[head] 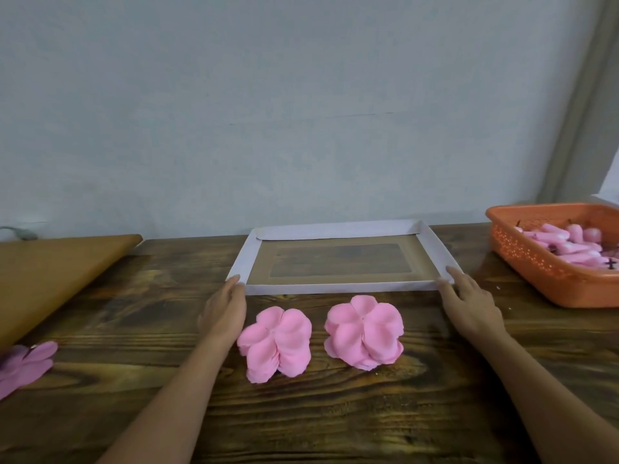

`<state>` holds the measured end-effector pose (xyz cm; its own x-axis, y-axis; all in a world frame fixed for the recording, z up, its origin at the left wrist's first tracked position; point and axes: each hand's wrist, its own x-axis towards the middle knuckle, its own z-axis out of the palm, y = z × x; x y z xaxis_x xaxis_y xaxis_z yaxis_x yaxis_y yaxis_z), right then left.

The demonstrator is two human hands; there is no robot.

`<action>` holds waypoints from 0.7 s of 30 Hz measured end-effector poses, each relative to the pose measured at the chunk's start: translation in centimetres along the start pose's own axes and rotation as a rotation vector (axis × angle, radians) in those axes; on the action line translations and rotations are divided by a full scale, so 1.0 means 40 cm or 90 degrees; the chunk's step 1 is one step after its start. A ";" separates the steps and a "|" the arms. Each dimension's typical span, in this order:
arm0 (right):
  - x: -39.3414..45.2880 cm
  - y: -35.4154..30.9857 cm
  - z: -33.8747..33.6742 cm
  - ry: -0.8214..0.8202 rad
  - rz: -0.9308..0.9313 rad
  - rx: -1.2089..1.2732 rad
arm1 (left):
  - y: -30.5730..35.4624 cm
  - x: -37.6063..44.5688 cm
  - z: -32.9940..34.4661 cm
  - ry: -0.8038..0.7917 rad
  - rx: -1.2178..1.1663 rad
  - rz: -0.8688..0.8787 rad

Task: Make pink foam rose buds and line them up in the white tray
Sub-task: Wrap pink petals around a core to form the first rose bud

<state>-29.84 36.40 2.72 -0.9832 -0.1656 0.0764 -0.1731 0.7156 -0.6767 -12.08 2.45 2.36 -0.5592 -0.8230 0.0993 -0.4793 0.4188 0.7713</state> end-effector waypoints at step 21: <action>0.073 -0.002 -0.343 0.352 -0.014 -0.017 | -0.015 -0.016 -0.006 0.199 -0.251 -0.053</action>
<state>-33.49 45.17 13.05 -0.8616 0.1949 0.4687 -0.1887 0.7342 -0.6521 -11.29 2.65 1.98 -0.2728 -0.9479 0.1645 -0.1884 0.2203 0.9571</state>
